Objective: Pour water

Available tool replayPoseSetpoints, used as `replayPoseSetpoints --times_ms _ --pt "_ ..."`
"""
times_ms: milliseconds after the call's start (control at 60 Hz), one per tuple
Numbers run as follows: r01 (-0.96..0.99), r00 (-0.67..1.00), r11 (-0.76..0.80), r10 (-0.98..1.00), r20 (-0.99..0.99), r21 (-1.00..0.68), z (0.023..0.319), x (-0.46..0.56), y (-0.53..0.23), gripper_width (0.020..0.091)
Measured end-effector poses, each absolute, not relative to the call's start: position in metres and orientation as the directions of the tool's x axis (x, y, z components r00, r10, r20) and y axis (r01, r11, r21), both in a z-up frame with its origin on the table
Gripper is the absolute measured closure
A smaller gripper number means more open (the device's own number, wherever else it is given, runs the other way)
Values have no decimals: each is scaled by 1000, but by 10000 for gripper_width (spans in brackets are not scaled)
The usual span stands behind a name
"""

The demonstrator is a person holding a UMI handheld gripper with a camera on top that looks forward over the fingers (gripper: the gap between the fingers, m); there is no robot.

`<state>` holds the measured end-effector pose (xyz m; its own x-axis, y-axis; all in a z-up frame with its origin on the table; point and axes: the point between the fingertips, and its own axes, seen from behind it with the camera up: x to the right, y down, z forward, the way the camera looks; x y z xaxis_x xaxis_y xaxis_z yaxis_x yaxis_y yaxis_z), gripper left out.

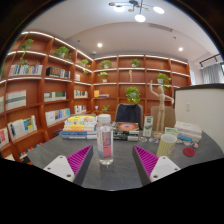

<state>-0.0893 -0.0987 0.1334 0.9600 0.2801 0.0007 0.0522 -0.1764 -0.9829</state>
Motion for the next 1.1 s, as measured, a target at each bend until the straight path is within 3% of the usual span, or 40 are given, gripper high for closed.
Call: replayPoseSetpoints --times_ms 150,400,500,550,650,767,983,1100 --pt "62 950 -156 313 10 -986 115 -131 -62 256" --pt "44 956 -137 294 2 -990 109 -151 0 266" --pt "56 964 -150 264 15 -987 100 -149 18 405" --pt "80 960 -141 277 38 -987 98 -154 22 582" --pt "60 958 -126 284 22 -990 98 -162 28 612" --pt "47 955 -126 295 8 -991 97 -162 28 745" --pt "9 967 -167 254 -34 -986 99 -154 34 763" --pt "-162 958 -186 207 -200 -969 114 -138 39 762"
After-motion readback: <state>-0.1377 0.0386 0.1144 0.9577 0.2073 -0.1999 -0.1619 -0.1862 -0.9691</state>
